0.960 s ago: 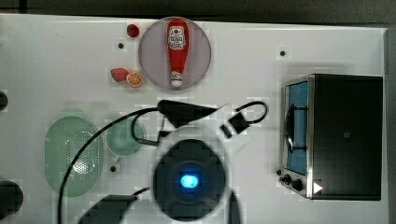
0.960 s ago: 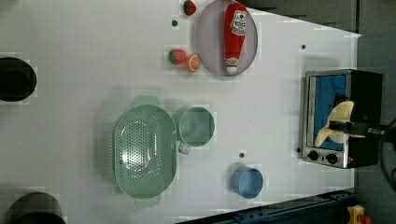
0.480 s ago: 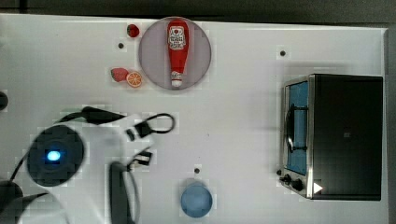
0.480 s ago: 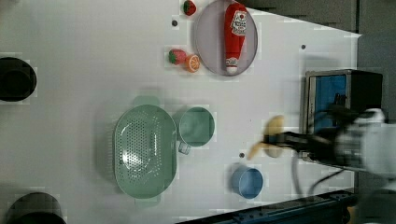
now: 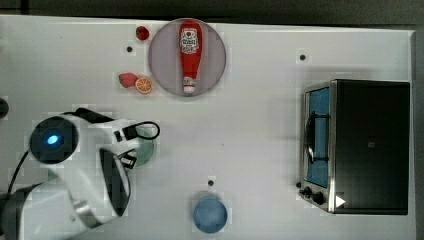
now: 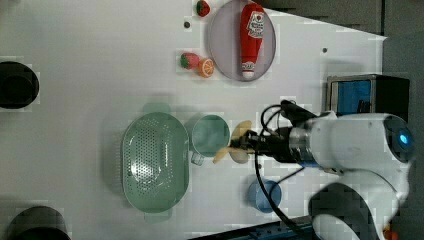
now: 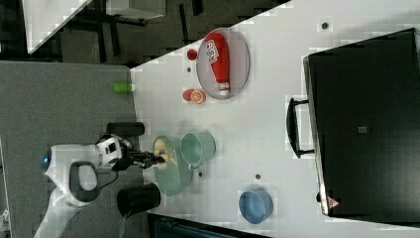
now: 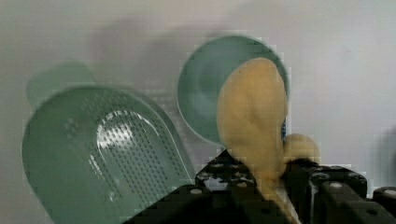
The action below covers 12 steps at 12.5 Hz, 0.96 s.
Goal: Pick Banana and place it in mug.
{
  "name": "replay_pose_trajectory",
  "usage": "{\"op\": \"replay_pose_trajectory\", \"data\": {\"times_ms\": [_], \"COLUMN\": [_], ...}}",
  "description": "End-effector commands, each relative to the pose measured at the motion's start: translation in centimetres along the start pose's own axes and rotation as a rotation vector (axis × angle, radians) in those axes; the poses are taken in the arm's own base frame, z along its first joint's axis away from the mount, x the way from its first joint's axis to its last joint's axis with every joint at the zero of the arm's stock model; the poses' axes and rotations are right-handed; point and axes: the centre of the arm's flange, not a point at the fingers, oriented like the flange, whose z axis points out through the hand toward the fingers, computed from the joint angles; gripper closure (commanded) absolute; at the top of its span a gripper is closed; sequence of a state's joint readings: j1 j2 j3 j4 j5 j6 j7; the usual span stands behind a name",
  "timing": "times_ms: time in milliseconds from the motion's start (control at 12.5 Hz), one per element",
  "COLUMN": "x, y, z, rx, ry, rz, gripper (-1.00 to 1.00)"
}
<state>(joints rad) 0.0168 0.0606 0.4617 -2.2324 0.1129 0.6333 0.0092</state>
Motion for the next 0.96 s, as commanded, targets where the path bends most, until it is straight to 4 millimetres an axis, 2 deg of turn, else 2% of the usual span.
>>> {"op": "replay_pose_trajectory", "data": {"times_ms": [80,240,320,640,800,880,960], "x": [2.1,2.5,2.4,1.3,1.6,1.7,1.8], "y": [0.4,0.3,0.4,0.6,0.3,0.1,0.0], "z": [3.3,5.4,6.1,7.6,7.2,7.0,6.6], "rx": [0.009,0.002,-0.004,-0.016,0.012,0.023,0.037], "ry": [-0.006,0.0,0.004,0.007,0.034,0.042,0.053], "rz": [0.097,0.101,0.124,0.218,0.213,0.211,0.213], "gripper": [0.49,0.49,0.42,-0.43,-0.89,-1.0,-1.0]}}
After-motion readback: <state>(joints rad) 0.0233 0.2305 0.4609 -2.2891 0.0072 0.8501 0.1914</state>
